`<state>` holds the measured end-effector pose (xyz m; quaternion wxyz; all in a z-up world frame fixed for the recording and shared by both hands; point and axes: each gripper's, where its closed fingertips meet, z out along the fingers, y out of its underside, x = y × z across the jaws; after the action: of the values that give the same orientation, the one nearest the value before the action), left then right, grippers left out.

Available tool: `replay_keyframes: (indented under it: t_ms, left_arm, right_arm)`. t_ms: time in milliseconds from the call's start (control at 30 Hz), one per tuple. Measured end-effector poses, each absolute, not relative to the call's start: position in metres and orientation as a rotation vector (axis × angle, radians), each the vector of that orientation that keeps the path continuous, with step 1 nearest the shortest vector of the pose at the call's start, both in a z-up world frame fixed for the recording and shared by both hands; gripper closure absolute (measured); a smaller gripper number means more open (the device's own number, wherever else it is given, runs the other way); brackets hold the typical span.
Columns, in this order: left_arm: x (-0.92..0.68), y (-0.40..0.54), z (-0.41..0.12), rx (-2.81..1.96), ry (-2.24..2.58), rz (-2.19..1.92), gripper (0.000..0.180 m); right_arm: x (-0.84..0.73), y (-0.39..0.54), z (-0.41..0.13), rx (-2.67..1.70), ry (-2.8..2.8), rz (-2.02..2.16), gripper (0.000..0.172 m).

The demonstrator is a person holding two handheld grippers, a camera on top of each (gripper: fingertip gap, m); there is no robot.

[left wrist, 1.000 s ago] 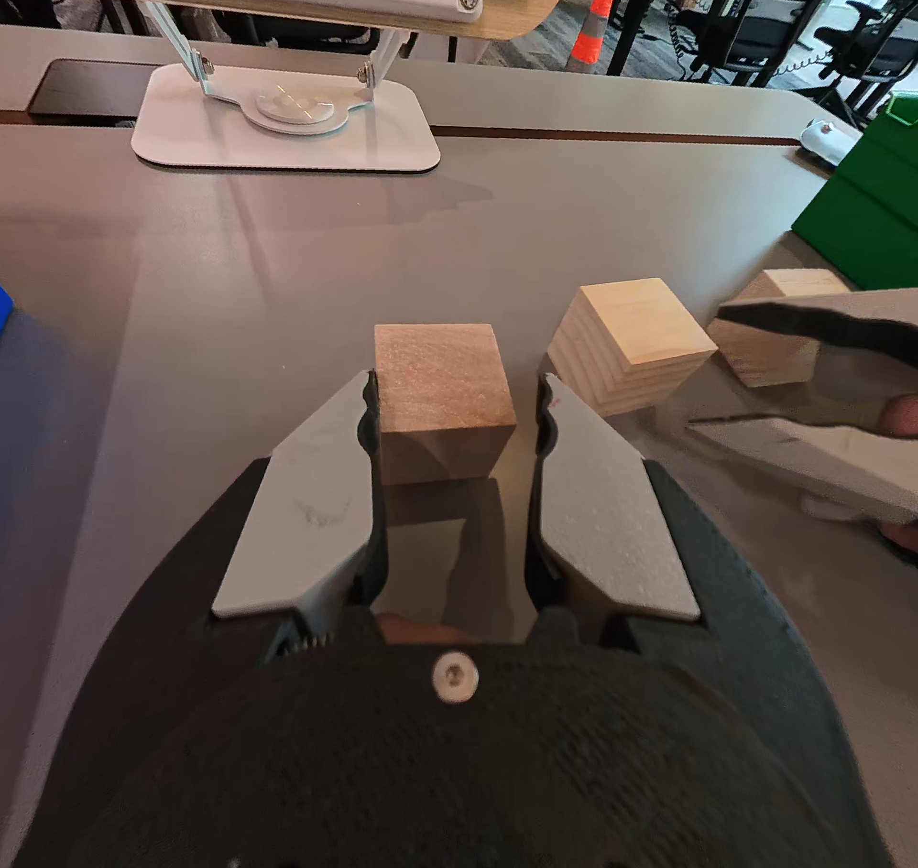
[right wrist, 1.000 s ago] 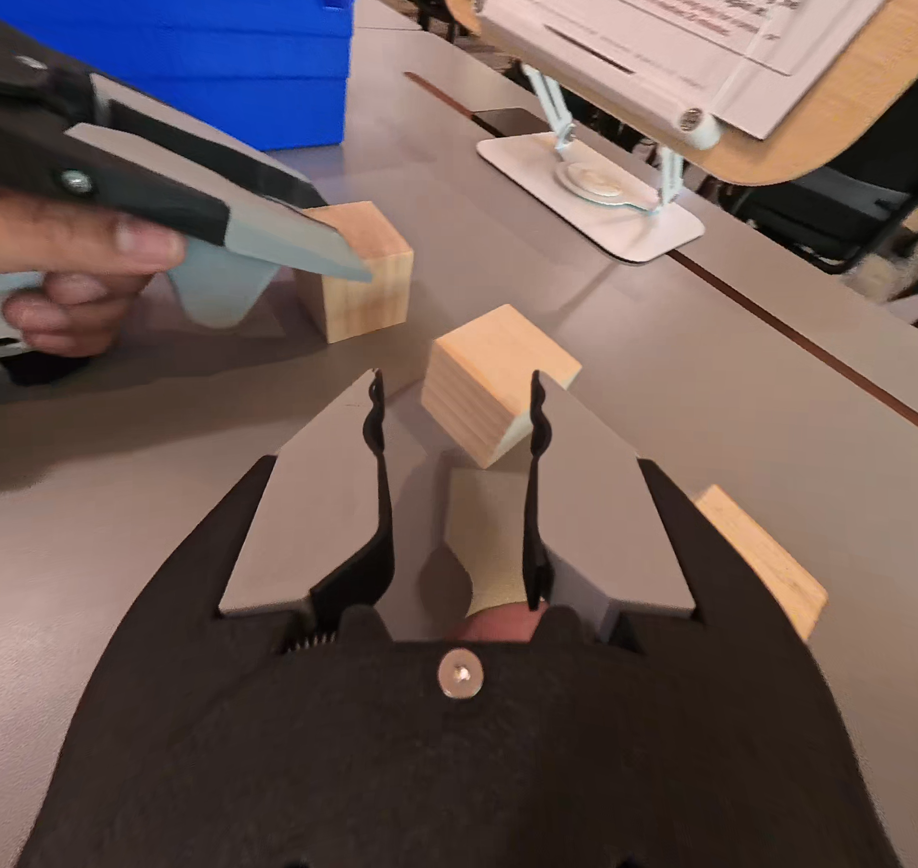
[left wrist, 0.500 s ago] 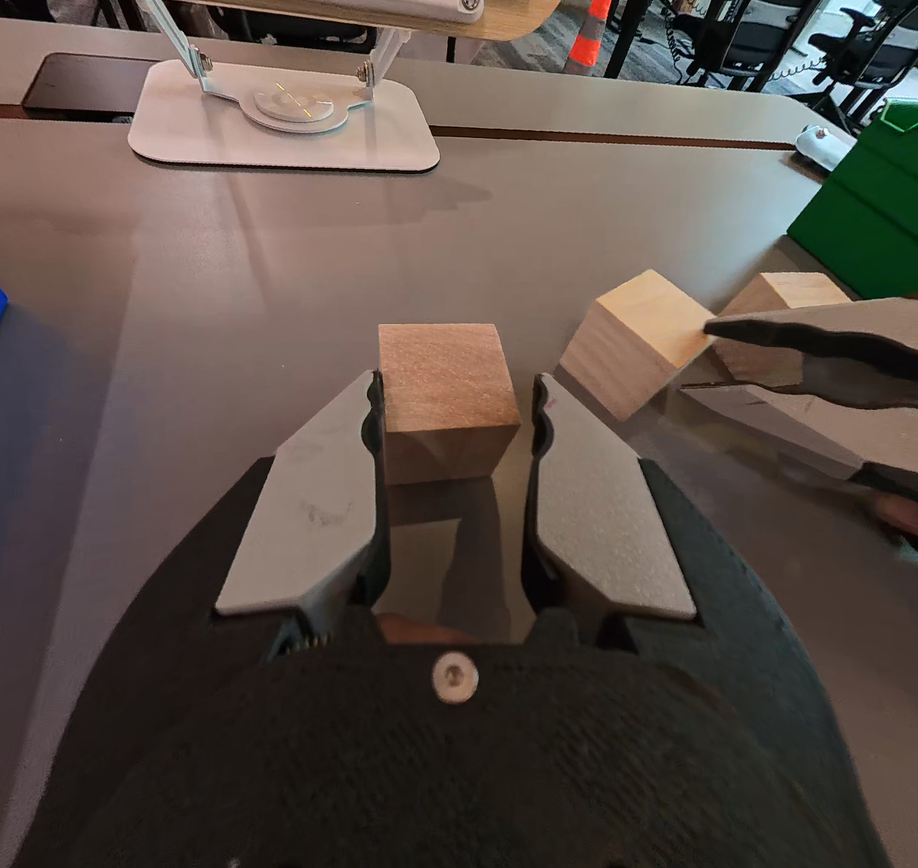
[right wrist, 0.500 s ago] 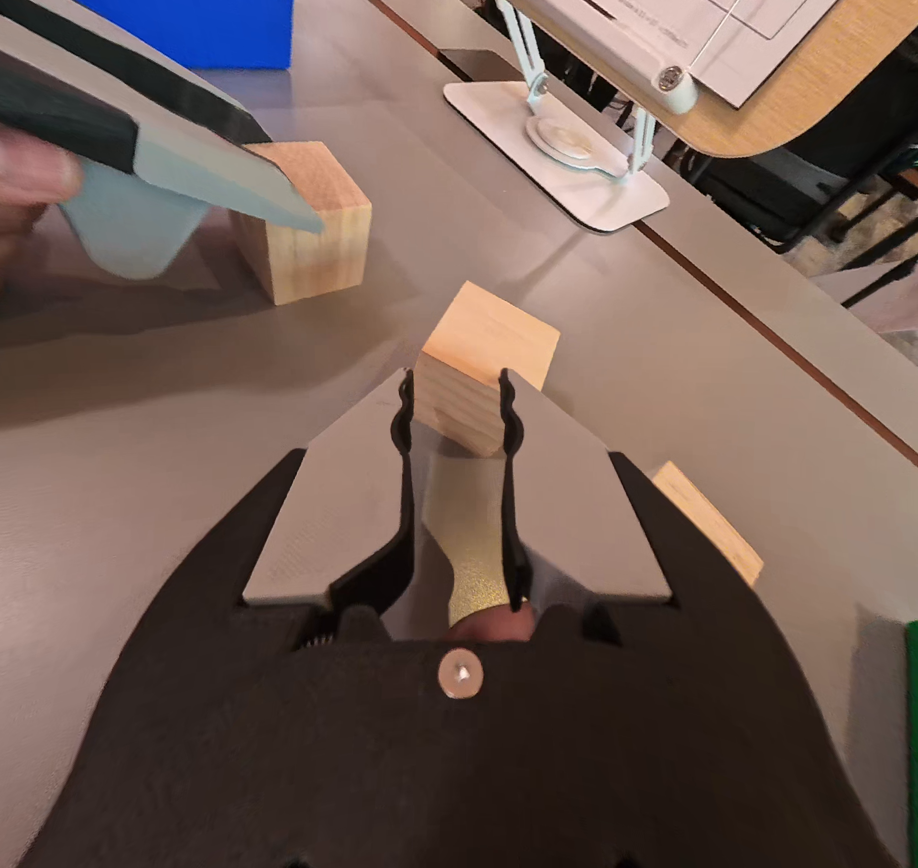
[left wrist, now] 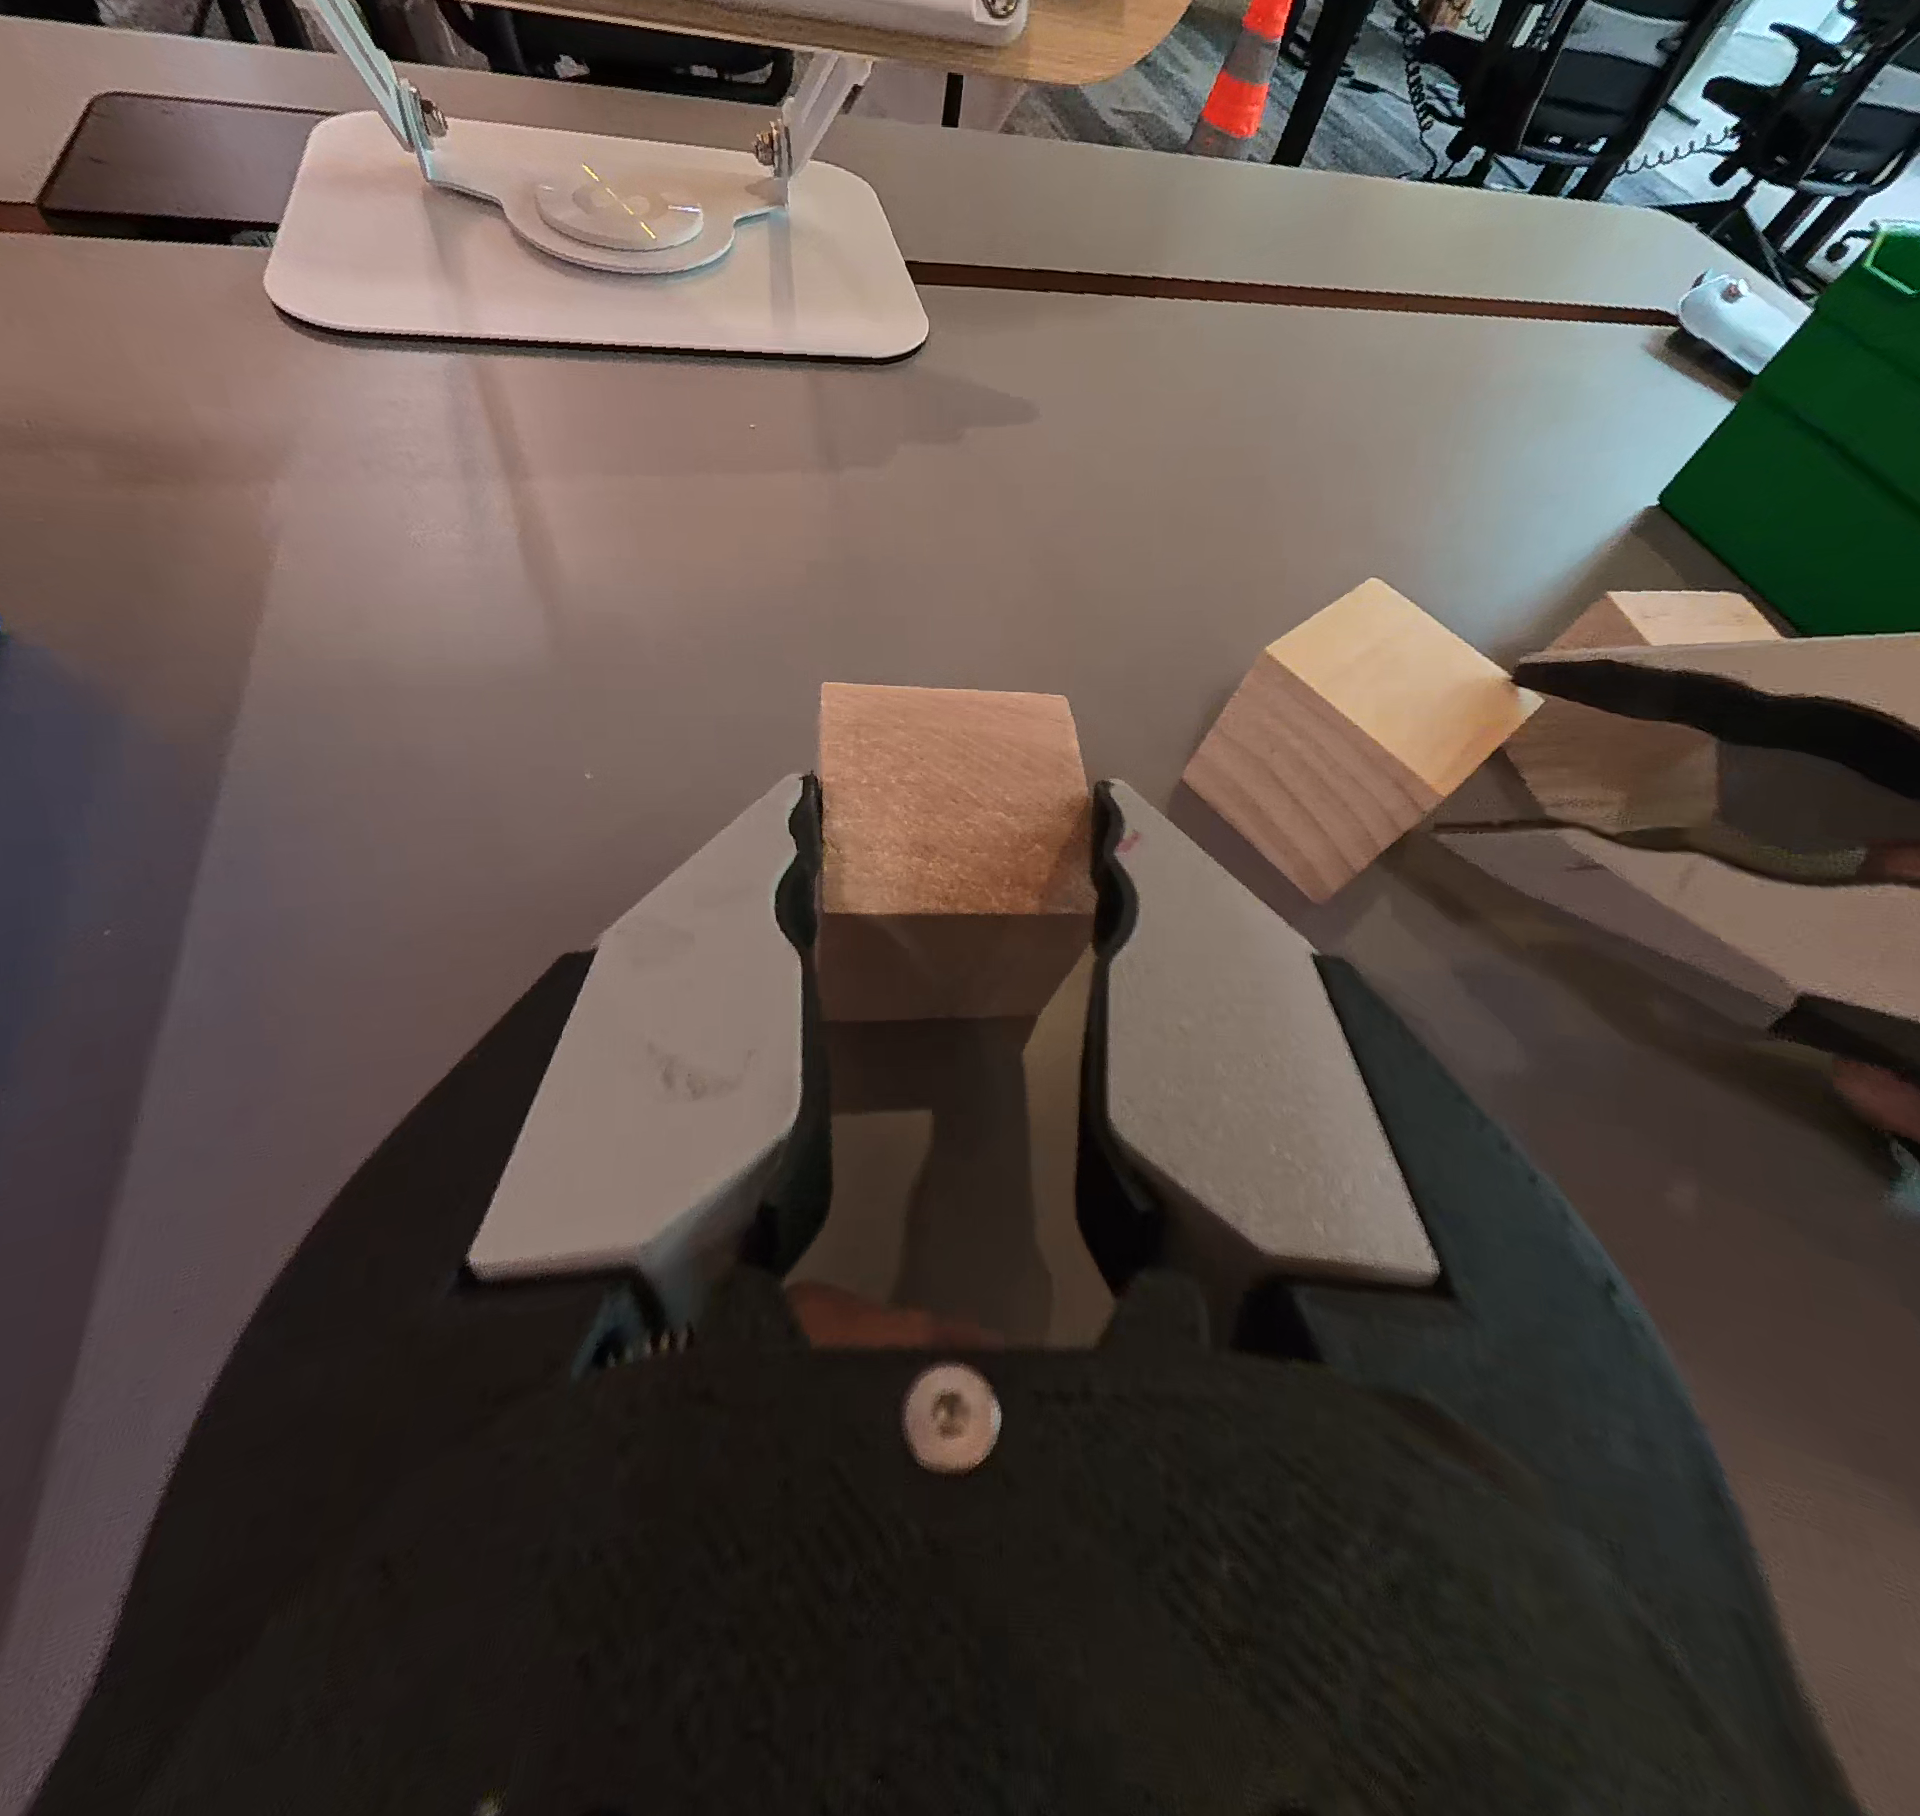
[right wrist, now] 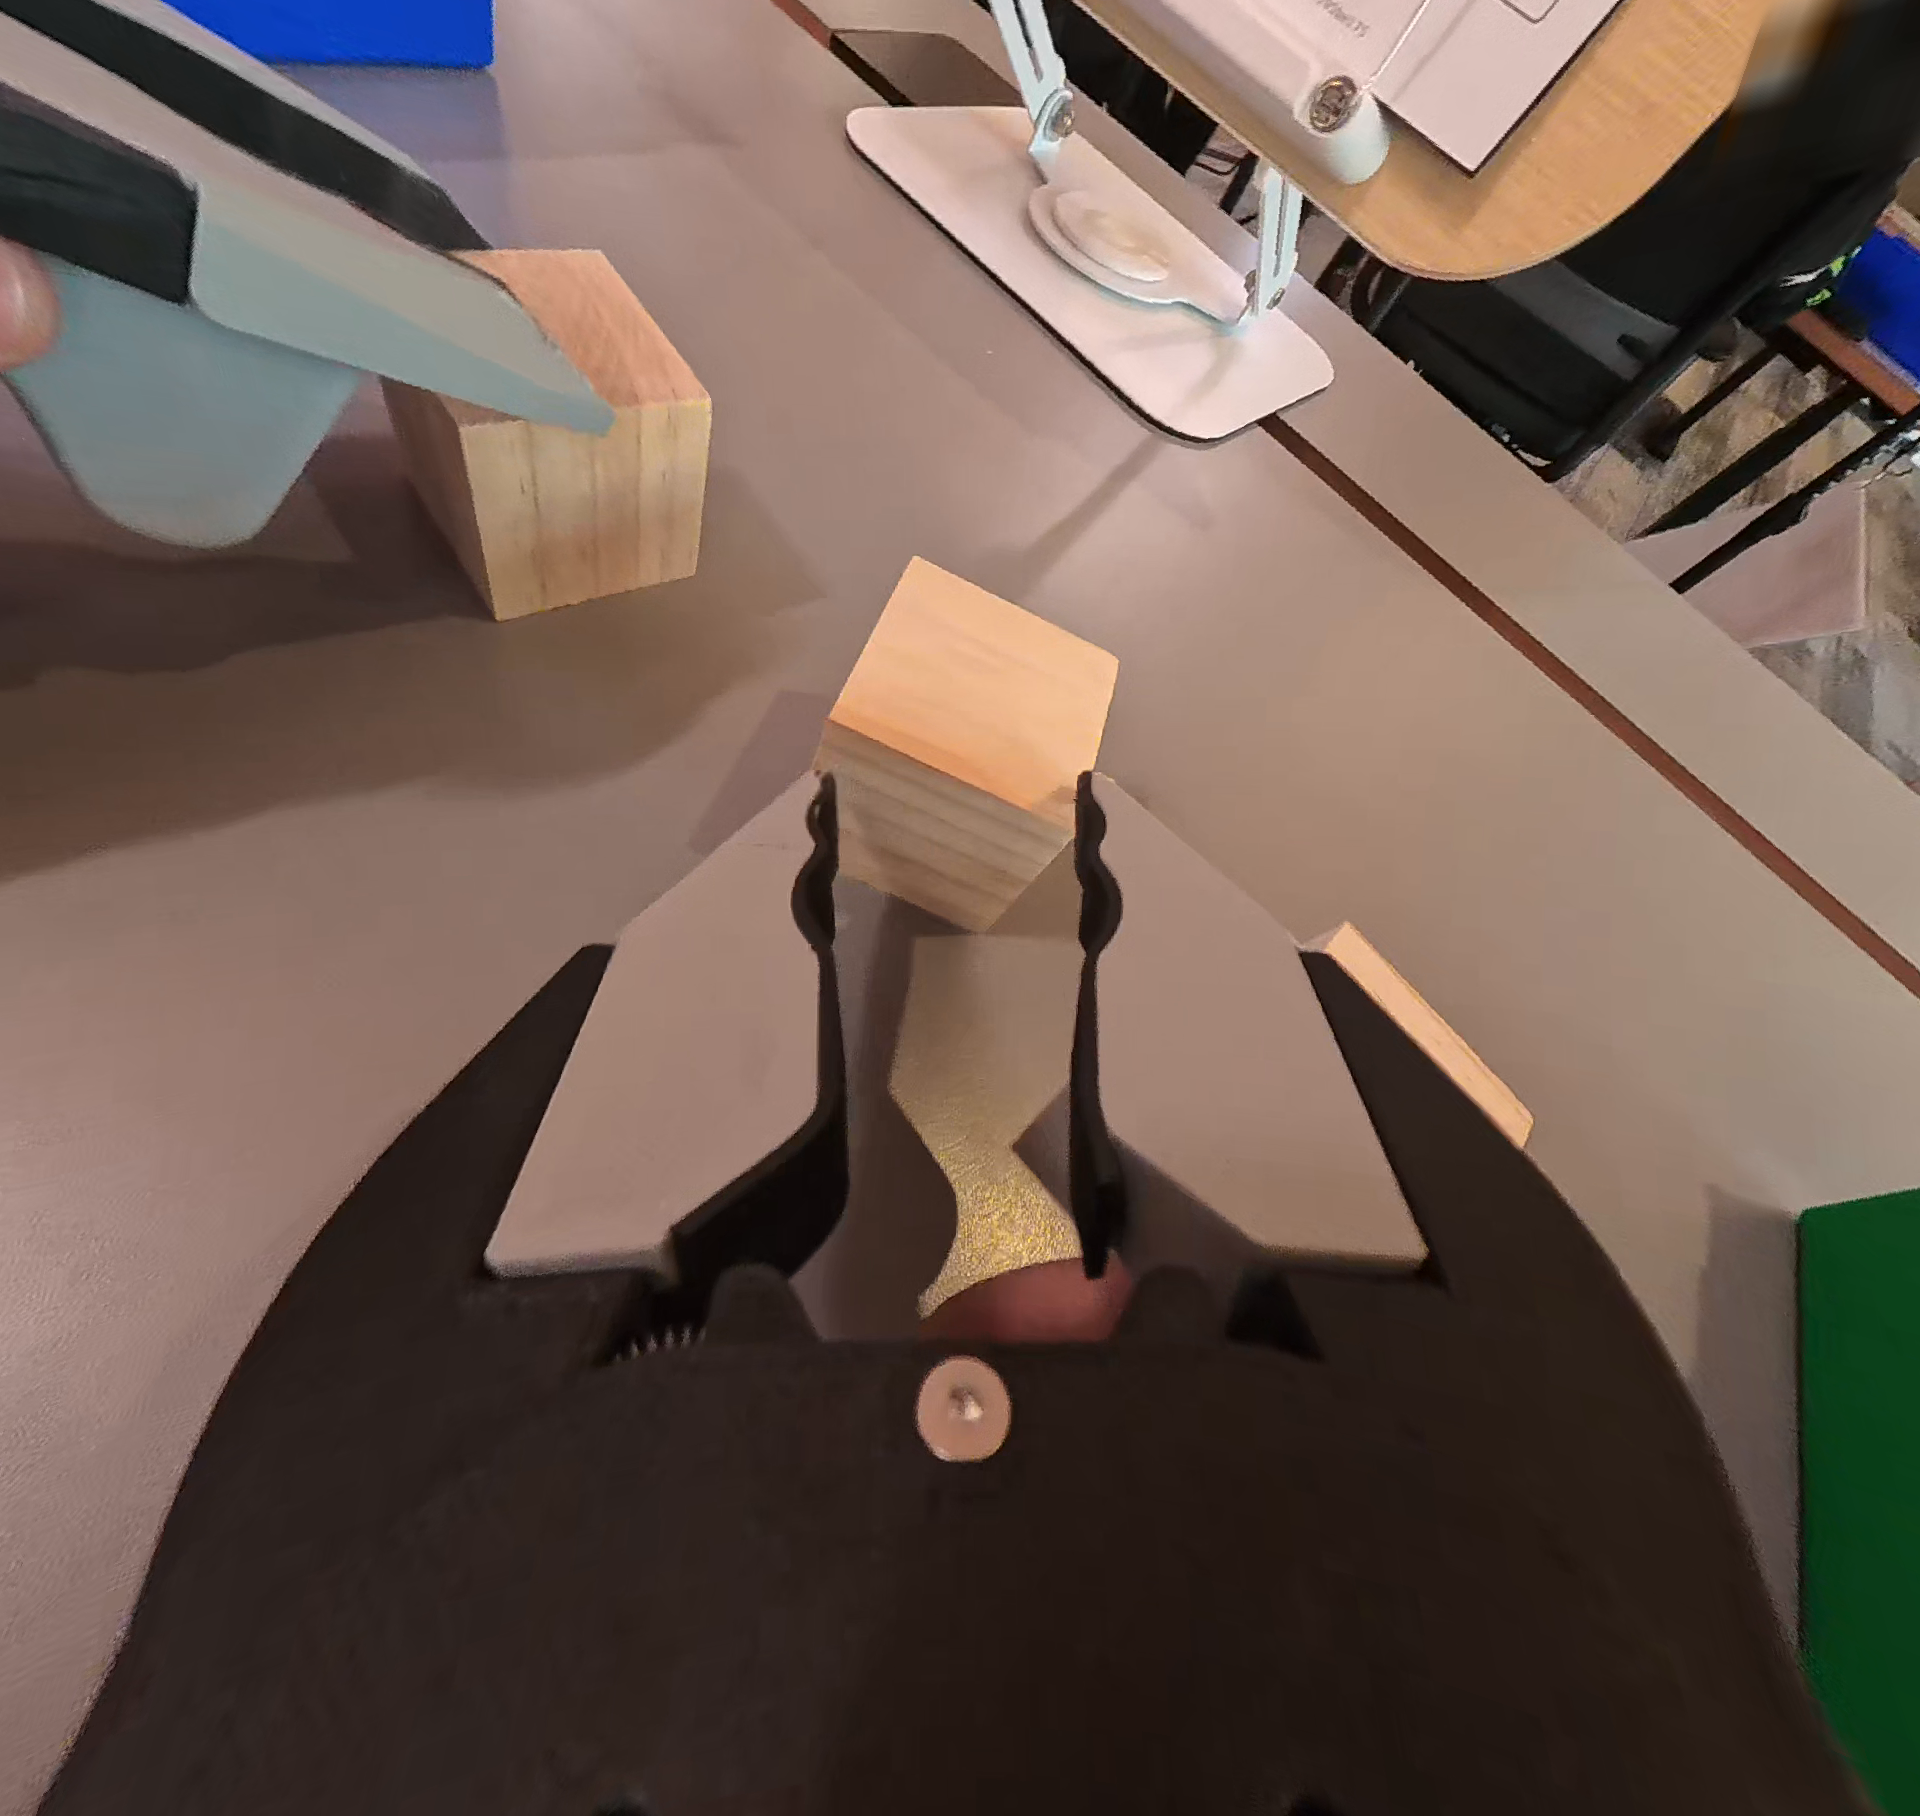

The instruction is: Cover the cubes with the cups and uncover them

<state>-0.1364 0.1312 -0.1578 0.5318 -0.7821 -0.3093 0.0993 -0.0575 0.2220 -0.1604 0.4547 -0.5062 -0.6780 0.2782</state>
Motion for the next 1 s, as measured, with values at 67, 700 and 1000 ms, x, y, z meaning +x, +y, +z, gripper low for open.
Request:
replay_keyframes:
  t_ms: [67, 700, 1000]
  left_arm:
    - [-0.137, 0.13, -0.155, -1.839, -0.748, 0.221, 0.134]
    - [-0.134, 0.131, -0.151, -1.824, -0.712, 0.254, 0.13]
    - [-0.133, 0.13, -0.148, -1.81, -0.702, 0.258, 0.129]
  right_arm:
    - [-0.055, 0.218, -0.161, -1.245, -1.694, 0.69, 0.126]
    - [-0.053, 0.217, -0.174, -1.332, -1.755, 0.716, 0.131]
    - [-0.047, 0.23, -0.151, -1.292, -1.681, 0.727, 0.136]
